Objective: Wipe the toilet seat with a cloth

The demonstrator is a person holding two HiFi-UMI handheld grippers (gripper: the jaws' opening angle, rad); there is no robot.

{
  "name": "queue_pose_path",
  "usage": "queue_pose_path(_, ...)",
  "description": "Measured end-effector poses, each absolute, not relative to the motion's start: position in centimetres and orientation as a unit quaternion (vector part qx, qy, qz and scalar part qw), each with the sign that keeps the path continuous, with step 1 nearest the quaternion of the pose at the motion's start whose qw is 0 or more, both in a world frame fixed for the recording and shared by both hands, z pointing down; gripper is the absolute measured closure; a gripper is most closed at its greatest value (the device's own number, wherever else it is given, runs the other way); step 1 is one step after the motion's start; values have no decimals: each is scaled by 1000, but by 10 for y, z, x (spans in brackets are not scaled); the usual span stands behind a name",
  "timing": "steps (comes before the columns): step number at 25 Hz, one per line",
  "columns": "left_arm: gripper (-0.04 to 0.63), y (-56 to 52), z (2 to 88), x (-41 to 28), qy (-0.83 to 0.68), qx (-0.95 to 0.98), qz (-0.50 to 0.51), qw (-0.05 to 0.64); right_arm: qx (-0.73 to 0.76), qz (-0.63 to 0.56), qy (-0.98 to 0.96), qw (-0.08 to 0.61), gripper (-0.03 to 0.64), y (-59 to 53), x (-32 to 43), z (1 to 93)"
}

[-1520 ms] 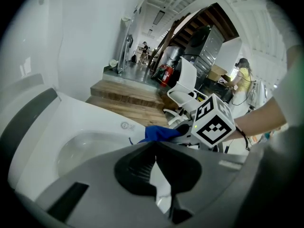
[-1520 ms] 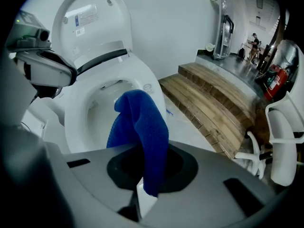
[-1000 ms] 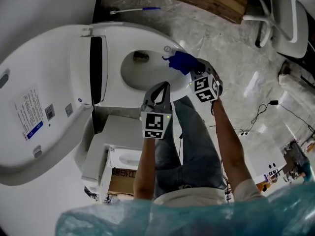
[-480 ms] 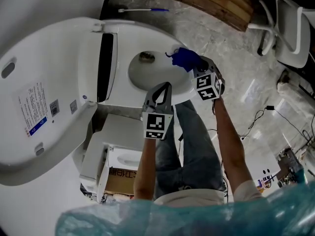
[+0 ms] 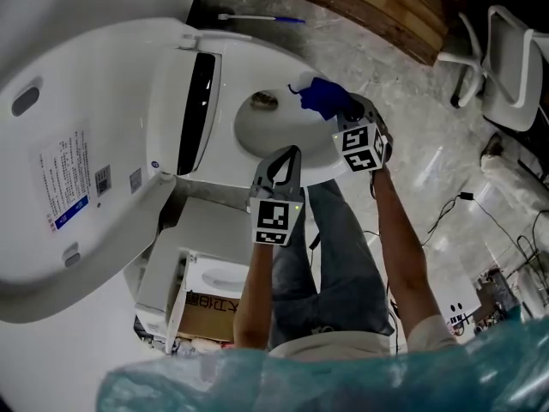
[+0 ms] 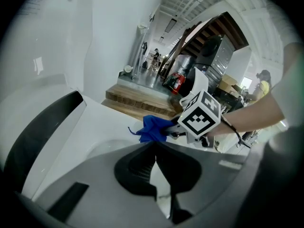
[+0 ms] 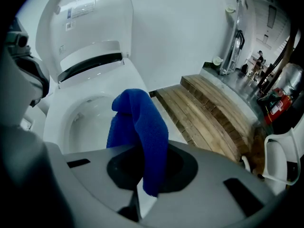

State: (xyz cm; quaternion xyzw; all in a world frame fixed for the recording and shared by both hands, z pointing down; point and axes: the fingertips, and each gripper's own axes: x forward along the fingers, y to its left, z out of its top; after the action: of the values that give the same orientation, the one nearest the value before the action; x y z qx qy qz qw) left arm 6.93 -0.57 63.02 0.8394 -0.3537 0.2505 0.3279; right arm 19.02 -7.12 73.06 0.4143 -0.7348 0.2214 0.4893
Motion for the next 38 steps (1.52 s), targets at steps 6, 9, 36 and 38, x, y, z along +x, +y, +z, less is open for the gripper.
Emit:
queue_pose_path(6,584,-10,631,50,-368,834,247,329,406,206,-743,490,598,-87,168,730)
queue_pose_path(9,584,-12,630,40,-376,830,244,331,399,197,-750,490,598,-97,154,729)
queue_pose_path(36,584,-9,632,-53,-453,790,220,349,333,127,-793,494,598,-150,36,727)
queue_pose_path(38,584,-7,632,-61,-460,786,219,351,330,125,-796,492,598,-151,27,727)
